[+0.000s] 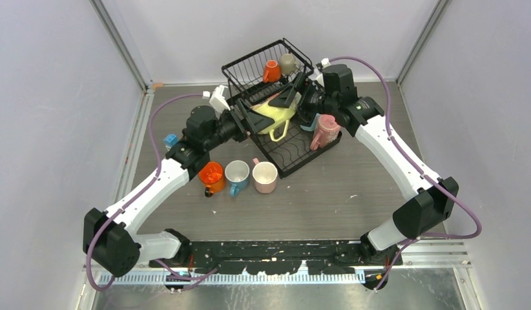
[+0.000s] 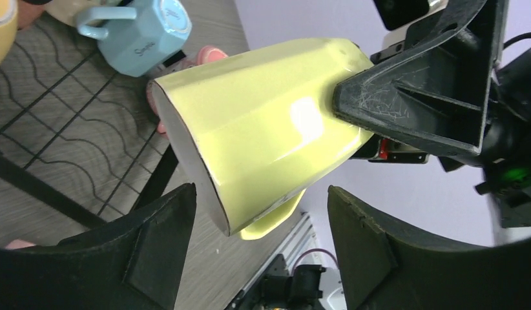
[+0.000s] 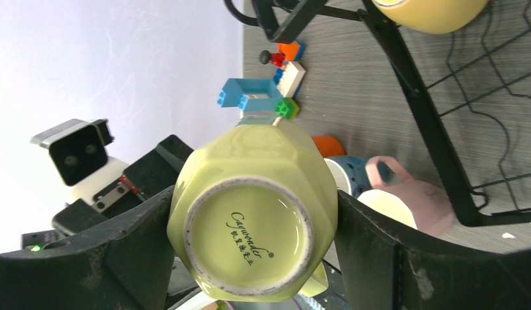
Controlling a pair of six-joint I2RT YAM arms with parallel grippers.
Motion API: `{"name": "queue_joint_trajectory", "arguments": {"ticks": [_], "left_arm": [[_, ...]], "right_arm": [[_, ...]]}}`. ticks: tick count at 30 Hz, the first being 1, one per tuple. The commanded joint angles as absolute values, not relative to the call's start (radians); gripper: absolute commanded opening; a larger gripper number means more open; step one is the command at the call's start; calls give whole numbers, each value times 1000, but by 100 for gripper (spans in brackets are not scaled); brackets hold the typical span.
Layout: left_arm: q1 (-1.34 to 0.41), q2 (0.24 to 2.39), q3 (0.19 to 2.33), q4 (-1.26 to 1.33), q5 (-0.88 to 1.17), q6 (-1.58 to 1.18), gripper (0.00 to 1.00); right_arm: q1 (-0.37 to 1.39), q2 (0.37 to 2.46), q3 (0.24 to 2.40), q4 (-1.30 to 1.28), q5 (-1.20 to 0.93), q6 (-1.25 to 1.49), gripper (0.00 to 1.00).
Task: Unload the cups from the dish rack
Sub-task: Place the cup at the center of the board.
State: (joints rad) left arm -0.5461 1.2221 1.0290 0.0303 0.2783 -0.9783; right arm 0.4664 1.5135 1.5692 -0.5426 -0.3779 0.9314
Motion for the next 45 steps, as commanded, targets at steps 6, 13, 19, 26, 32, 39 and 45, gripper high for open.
{"name": "queue_joint_trajectory", "arguments": {"ticks": [6, 13, 19, 26, 32, 39, 45], "left_arm": [[-498, 1177, 987, 307, 402, -1127, 65], [-491, 1165, 980, 412, 428, -1159, 56], [-491, 1174, 992, 421, 441, -1150, 50], [-491, 1191, 998, 449, 454, -1159, 43], [-491, 1208, 1002, 449, 463, -1163, 35], [-491, 1224, 1005, 455, 473, -1167, 36], [-489, 1227, 1002, 468, 468, -1192, 46]], "right_arm": [[442, 1454, 1573, -238, -556, 1110, 34], [439, 1463, 1536, -142, -616, 1191, 35], [439, 1463, 1505, -97, -634, 1232, 35], [439, 1465, 1474, -56, -647, 1268, 35], [440, 1467, 1460, -28, -652, 1291, 35], [440, 1467, 1452, -17, -653, 1296, 36], [439, 1473, 1444, -15, -653, 1290, 35]]}}
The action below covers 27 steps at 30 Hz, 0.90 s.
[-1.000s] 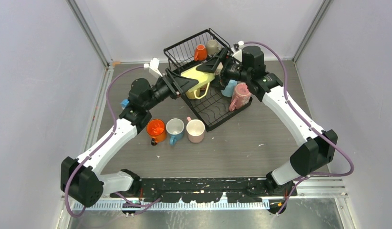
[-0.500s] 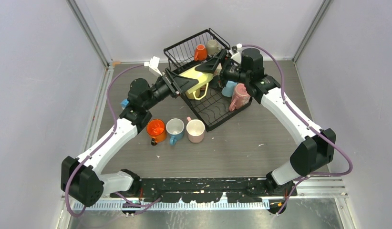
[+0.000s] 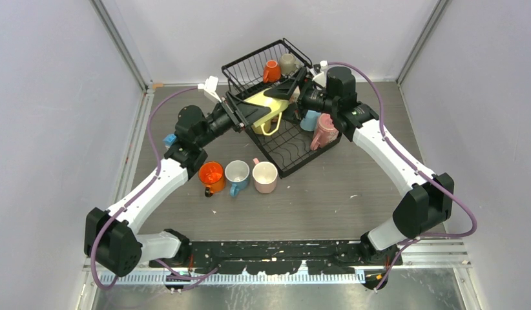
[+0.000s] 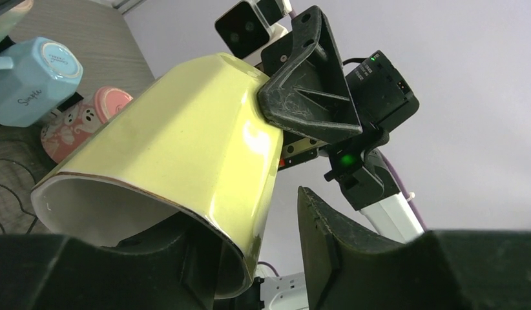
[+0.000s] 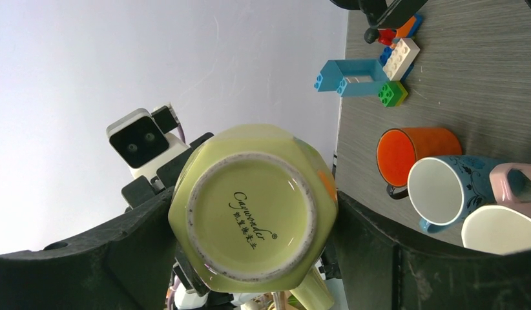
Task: Unload the cups from the dish rack
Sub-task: Place the cup at the center of the board.
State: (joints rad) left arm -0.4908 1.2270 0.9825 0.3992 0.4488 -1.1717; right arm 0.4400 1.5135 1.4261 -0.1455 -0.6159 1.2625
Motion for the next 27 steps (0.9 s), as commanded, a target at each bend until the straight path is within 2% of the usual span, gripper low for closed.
{"name": "queue_joint_trajectory", "arguments": {"ticks": [1, 10, 17, 19, 22, 23, 25, 27], "left_arm": [[-489, 1225, 1003, 468, 467, -1195, 47], [-446, 1218, 979, 523, 483, -1311, 45], [-439, 1233, 979, 553, 503, -1352, 34], [-439, 1237, 974, 557, 502, -1359, 27], [-439, 1247, 980, 561, 515, -1365, 4], [-439, 1251, 985, 560, 521, -1365, 1], [-439, 1256, 989, 561, 530, -1362, 0], [-439, 1255, 988, 559, 532, -1357, 0]], "right_arm": [[439, 1473, 1443, -12, -655, 1289, 36], [439, 1463, 1418, -4, -656, 1276, 36], [440, 1460, 1409, 28, -660, 1278, 36], [439, 1459, 1407, 28, -660, 1273, 35], [440, 1457, 1401, 28, -658, 1270, 36], [440, 1457, 1402, 26, -658, 1267, 36], [439, 1455, 1404, 21, -655, 1257, 44], [440, 1447, 1406, 10, -649, 1240, 67]]}}
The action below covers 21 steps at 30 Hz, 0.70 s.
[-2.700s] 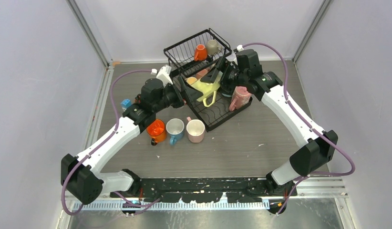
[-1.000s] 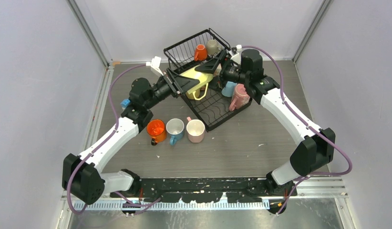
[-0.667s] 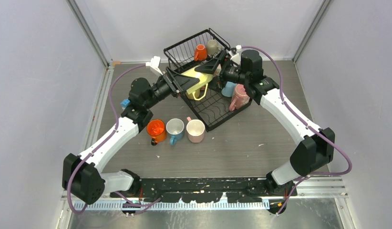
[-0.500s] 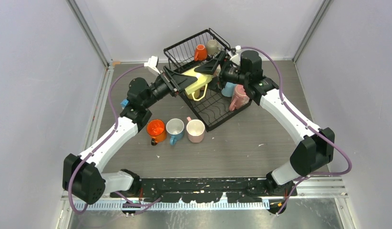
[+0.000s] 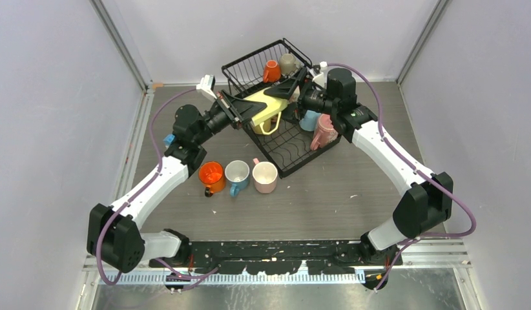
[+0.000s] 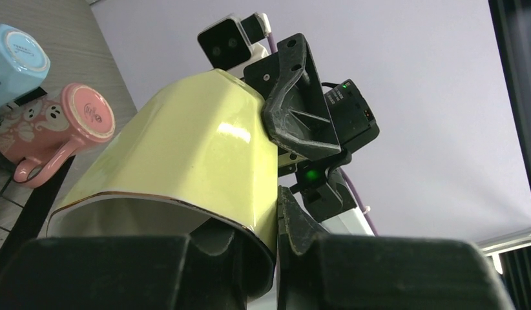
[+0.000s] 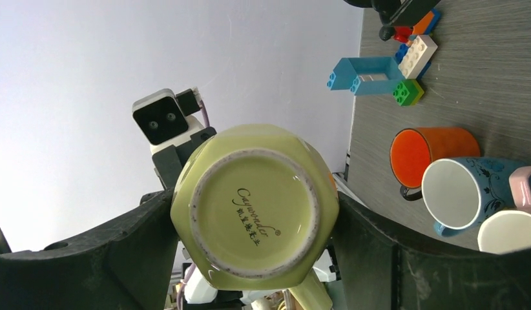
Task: Unload the cups from the dish rack
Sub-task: Place the cup at the center of the board.
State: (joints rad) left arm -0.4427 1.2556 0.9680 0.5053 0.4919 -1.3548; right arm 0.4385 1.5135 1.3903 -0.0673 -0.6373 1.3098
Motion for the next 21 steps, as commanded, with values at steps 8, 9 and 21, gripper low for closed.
{"name": "queue_joint_trajectory", "arguments": {"ticks": [8, 9, 21], "left_arm": [[-439, 1234, 994, 528, 524, -1322, 0], [-439, 1230, 995, 523, 521, -1317, 0], [-439, 1182, 1014, 423, 511, -1260, 0]], "right_arm": [[437, 1413, 1428, -127, -580, 1145, 100], [434, 1408, 1422, -134, -575, 1141, 100], [378, 1341, 1361, -170, -545, 1111, 100]]}}
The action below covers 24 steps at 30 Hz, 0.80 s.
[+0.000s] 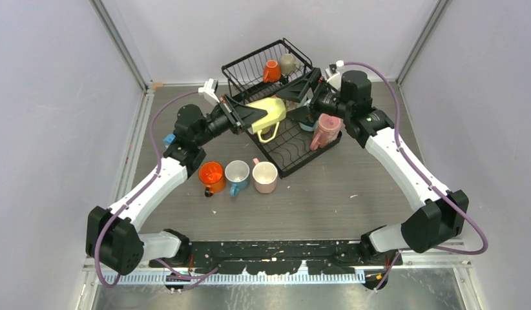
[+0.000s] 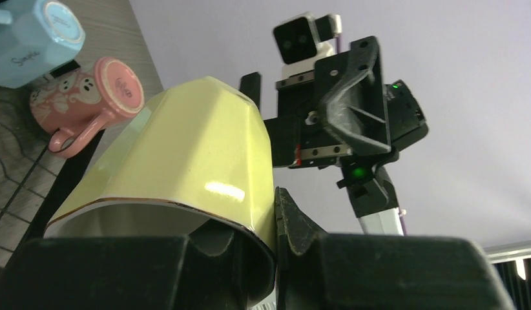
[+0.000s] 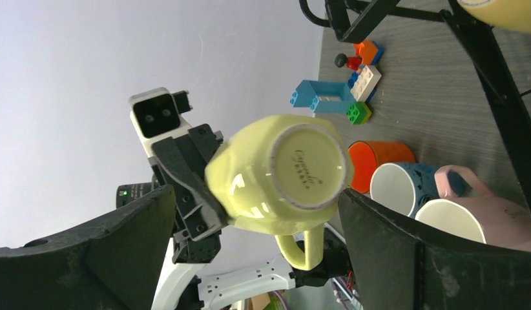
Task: Unload the cups from the dish rack
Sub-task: Place the cup at the center of the board.
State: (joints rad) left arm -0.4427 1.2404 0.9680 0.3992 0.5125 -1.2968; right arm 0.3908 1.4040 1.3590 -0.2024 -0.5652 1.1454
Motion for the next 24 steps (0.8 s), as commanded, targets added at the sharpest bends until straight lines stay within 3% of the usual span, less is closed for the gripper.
{"name": "queue_joint_trajectory", "arguments": {"ticks": [1, 7, 15, 24], "left_arm": [[-439, 1177, 1017, 409, 512, -1252, 0], [-439, 1099, 1022, 242, 510, -1178, 0], [-439, 976, 1106, -221, 475, -1001, 0], [-439, 934, 1260, -789, 204, -829, 0]], "right_arm": [[376, 1337, 1358, -174, -542, 1108, 100], [362, 1307, 1367, -278, -487, 1038, 100], [360, 1299, 1381, -380, -415, 945, 100], [361, 1299, 1384, -421, -386, 900, 100]]}}
